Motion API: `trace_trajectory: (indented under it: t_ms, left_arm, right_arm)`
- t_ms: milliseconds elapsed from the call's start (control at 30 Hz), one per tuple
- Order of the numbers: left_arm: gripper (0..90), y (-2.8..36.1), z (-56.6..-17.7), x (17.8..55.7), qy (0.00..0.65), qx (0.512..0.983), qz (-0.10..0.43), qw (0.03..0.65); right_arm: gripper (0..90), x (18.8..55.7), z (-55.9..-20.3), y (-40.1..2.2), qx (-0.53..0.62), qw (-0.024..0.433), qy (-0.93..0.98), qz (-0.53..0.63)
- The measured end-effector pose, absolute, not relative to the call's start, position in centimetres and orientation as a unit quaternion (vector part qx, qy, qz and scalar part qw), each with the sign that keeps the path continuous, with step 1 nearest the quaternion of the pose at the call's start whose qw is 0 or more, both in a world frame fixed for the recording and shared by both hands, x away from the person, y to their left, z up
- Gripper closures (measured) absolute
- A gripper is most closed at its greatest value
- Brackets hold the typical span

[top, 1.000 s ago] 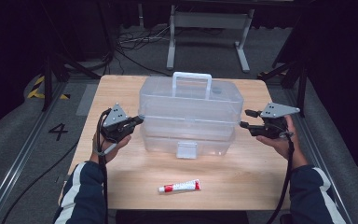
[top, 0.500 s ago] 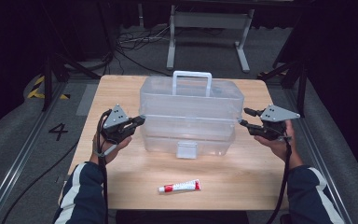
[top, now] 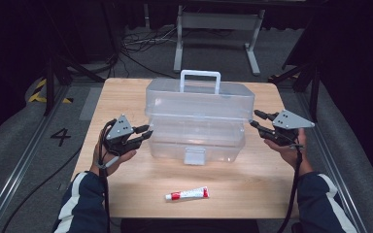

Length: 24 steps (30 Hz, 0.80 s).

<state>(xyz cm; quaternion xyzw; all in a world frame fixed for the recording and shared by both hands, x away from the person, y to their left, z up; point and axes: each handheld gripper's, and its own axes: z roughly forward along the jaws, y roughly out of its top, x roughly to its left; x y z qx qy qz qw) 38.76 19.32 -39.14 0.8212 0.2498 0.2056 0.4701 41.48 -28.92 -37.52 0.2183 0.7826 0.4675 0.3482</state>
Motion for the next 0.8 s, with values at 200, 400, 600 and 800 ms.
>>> trace_trajectory:
  t_ms: [200, 400, 600, 800]
  left_arm:
    - [65.5, 18.9, -39.2, 38.5, 0.244, 0.827, 0.203, 0.464]
    - [60.7, 18.7, -39.3, 38.0, 0.244, 0.833, 0.207, 0.45]
    - [59.0, 18.5, -39.5, 37.6, 0.24, 0.84, 0.202, 0.443]
    - [58.1, 17.8, -39.9, 37.3, 0.222, 0.853, 0.191, 0.431]
  right_arm:
    - [69.8, 41.3, -37.6, -28.6, 0.217, 0.365, 0.772, 0.474]
    - [71.3, 40.9, -37.3, -27.8, 0.21, 0.386, 0.759, 0.48]
    - [75.2, 40.9, -37.2, -27.7, 0.22, 0.402, 0.742, 0.489]
    - [75.8, 41.0, -37.1, -27.5, 0.232, 0.405, 0.728, 0.502]
